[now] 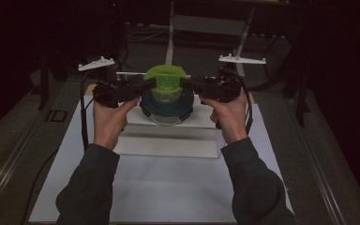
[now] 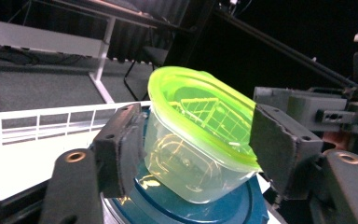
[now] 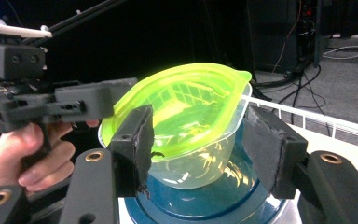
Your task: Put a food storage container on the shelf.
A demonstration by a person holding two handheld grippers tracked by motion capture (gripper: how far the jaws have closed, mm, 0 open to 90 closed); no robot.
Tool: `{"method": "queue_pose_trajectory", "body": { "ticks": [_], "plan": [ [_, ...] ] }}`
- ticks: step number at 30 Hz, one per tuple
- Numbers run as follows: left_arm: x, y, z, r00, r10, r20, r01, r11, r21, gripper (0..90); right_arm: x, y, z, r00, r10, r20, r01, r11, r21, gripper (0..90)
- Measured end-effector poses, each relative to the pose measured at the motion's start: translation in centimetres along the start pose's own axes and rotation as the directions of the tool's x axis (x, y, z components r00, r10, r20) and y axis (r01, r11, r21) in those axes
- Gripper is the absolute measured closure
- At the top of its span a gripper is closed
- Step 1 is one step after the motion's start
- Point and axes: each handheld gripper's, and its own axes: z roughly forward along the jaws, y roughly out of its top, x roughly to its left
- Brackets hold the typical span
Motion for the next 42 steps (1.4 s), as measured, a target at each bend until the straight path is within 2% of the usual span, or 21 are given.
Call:
{"method": "queue_pose_trajectory", "body": {
  "ticks": [4,6,7,10,15,22,24,27,34,42],
  "plan": [
    [0.2,0.1,-0.5,1.0000,0.002,-0.005,-0.002,0.9998,-0.022,36.1,0.1,0.0,-0.1,1.0000,-0.006,0.003,0.006,1.000,-0.004,42.6],
    [0.3,0.1,-0.8,0.9998,0.014,-0.011,-0.015,0.9998,-0.016,42.1,0.1,0.0,-0.3,0.9997,-0.019,0.013,0.019,1.000,-0.003,42.7],
    [0.2,0.1,-0.9,0.9994,0.023,-0.028,-0.023,0.9997,-0.012,46.5,0.2,-0.1,-0.4,0.9995,-0.025,0.017,0.025,1.000,-0.003,42.7],
    [0.3,0.2,-1.0,0.9990,0.031,-0.033,-0.031,0.9994,-0.017,56.9,0.1,-0.2,-0.7,0.9994,-0.029,0.018,0.029,1.000,-0.008,42.6],
    [0.1,0.1,-0.5,0.9995,0.032,-0.007,-0.032,0.9994,-0.011,62.9,0.1,-0.1,-1.0,0.9993,-0.031,0.021,0.031,0.999,-0.009,42.6],
    [0.2,0.0,-0.5,0.9992,0.033,0.024,-0.032,0.9995,-0.002,59.4,-0.2,-0.4,-1.4,0.9990,-0.032,0.030,0.033,0.999,-0.018,42.6],
    [0.3,0.0,-0.7,0.9992,0.038,0.014,-0.038,0.9993,-0.005,56.6,-0.2,-0.5,-1.6,0.9989,-0.033,0.033,0.034,0.999,-0.021,42.5],
    [0.5,0.1,-1.3,0.9992,0.040,-0.008,-0.041,0.9991,-0.016,46.7,-0.3,-0.7,-1.8,0.9978,-0.046,0.048,0.046,0.999,-0.016,42.4],
    [0.8,0.4,-2.8,0.9972,0.058,-0.046,-0.060,0.9973,-0.043,46.1,-0.7,-1.2,-2.3,0.9973,-0.046,0.058,0.047,0.999,-0.013,42.5],
    [1.3,0.5,-3.6,0.9966,0.049,-0.066,-0.053,0.9967,-0.061,45.5,-1.0,-2.0,-2.3,0.9970,-0.052,0.058,0.052,0.999,0.002,42.5]
  ]
}}
